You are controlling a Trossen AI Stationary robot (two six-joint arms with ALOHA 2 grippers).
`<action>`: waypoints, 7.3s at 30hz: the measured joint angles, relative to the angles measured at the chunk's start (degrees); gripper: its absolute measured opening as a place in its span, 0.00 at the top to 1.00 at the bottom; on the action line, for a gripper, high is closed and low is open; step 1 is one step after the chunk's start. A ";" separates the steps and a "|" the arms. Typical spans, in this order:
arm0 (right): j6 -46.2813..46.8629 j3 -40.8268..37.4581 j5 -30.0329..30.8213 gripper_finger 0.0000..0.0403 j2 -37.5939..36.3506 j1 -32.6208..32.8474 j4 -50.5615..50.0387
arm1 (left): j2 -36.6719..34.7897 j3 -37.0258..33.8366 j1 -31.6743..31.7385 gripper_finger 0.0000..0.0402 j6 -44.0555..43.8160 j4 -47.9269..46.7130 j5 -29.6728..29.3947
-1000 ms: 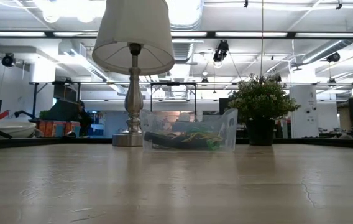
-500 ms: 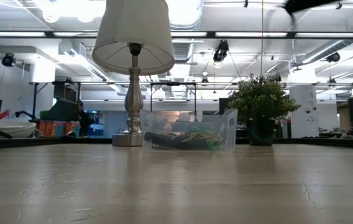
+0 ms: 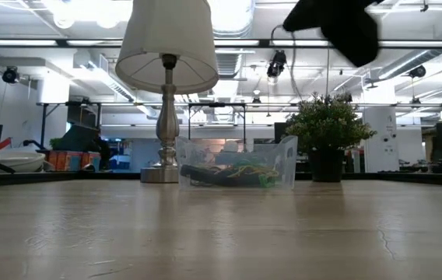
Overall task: Pick and place rubber bands into bin
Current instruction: Put the blue rubber band into the transparent bin
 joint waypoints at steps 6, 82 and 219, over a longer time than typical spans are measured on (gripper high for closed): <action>-2.92 0.00 0.02 0.98 -1.14 -8.15 -0.01 | 0.05 -0.03 0.00 0.74 -3.42 0.00 1.83; -19.23 -0.15 -66.43 0.67 -7.00 -28.39 13.70 | 0.14 -4.72 0.22 0.74 -17.72 -0.04 5.28; -23.10 -3.00 -25.51 0.98 -2.99 7.31 27.84 | 6.03 4.55 8.49 0.74 -32.86 -25.44 36.59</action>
